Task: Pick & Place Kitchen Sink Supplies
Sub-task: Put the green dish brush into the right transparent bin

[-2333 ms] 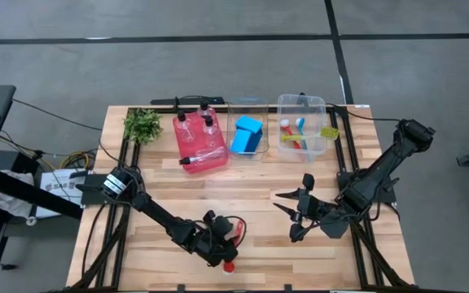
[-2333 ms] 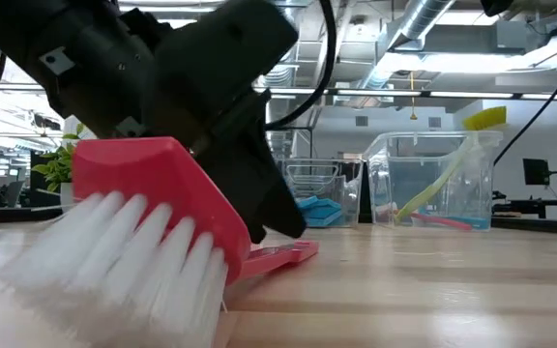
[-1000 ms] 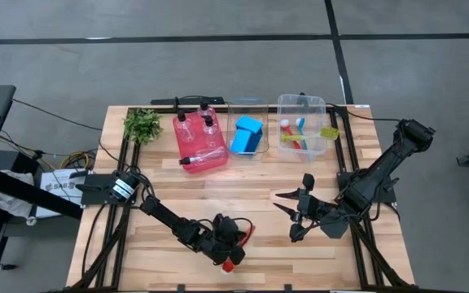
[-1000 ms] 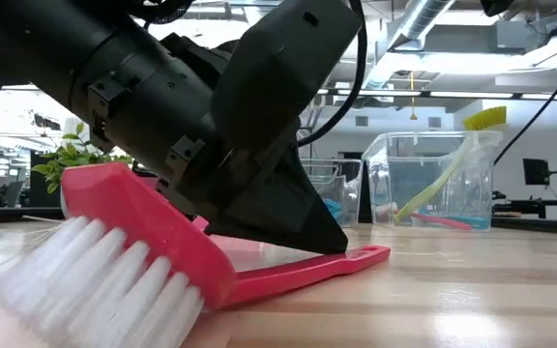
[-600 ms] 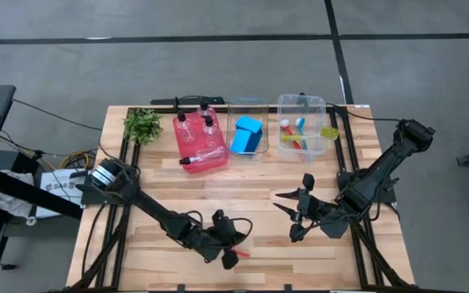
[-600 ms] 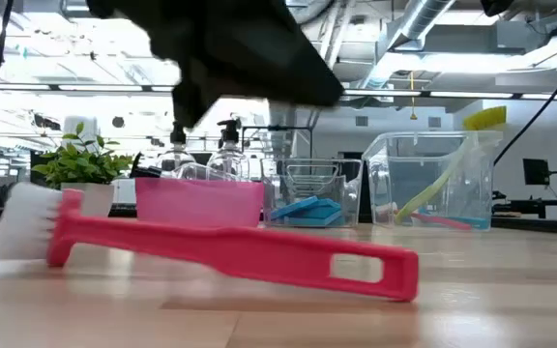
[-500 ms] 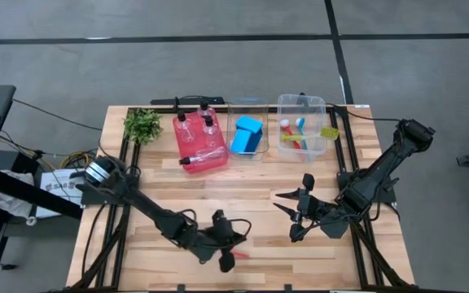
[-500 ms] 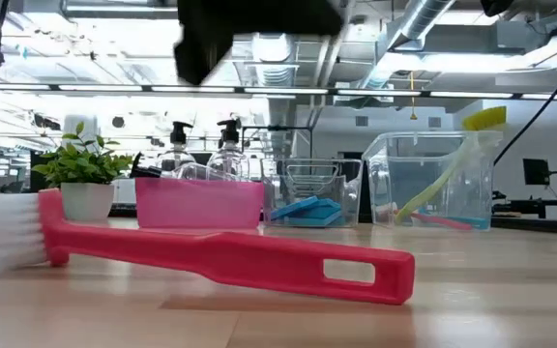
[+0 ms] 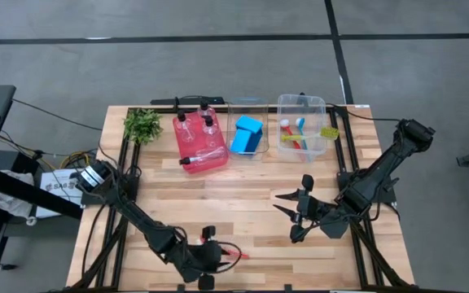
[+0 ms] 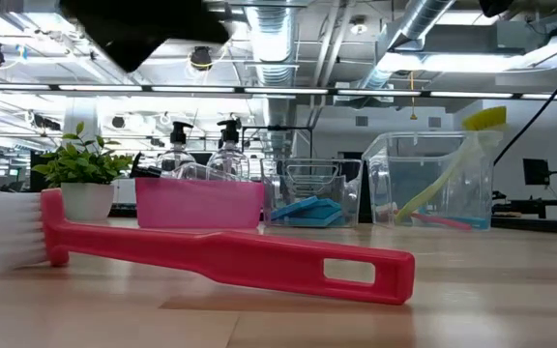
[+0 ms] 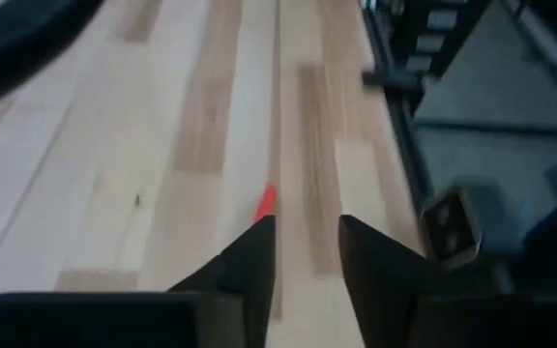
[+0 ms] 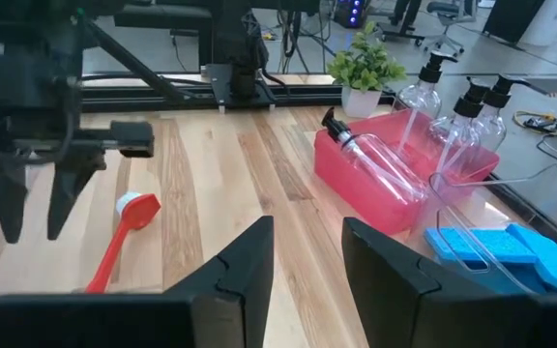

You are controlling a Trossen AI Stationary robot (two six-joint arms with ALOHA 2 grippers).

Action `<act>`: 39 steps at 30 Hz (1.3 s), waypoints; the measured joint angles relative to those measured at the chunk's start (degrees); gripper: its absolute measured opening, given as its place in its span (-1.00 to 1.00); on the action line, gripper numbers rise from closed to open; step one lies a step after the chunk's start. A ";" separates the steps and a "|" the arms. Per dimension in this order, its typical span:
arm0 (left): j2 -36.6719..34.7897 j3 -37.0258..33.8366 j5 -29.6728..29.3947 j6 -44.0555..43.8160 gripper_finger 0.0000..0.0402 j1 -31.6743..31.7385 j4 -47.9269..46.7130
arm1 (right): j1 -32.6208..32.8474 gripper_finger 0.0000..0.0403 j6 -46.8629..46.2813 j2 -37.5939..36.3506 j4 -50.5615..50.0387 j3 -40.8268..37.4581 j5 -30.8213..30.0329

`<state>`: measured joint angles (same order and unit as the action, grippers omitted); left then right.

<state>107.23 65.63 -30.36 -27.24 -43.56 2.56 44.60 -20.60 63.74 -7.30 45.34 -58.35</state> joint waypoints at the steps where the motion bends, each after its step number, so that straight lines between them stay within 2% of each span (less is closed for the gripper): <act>1: 0.40 0.00 -0.14 0.00 -0.40 -0.33 -0.92 | 0.01 -0.41 0.00 0.01 -0.02 0.00 0.00; 6: 3.37 0.00 -0.67 0.28 -0.26 -1.35 -5.52 | 0.02 -0.41 0.00 0.00 -0.01 0.00 0.00; 11: 6.74 0.00 -1.05 -0.04 -0.20 -1.36 -7.48 | -0.01 -0.41 0.00 0.01 0.01 0.00 -0.01; 17: 9.21 0.07 -1.57 -0.46 -0.20 -0.01 -7.49 | 0.00 -0.41 0.00 0.01 -0.01 0.00 0.00; 24: 10.28 -1.76 0.03 -7.67 -0.26 1.58 -6.25 | 0.00 -0.41 0.01 0.01 -0.01 0.00 0.00; 31: 7.33 -2.69 -1.20 -5.70 -0.32 0.81 -5.37 | -0.01 -0.41 0.02 0.01 -0.03 0.00 0.00; 39: 0.76 -2.47 -8.25 -2.41 -0.20 0.45 -3.18 | 0.00 -0.41 0.04 0.01 -0.03 0.00 0.00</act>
<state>107.99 63.16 -38.61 -29.66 -43.11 -0.62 44.60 -20.56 63.75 -7.33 45.34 -58.35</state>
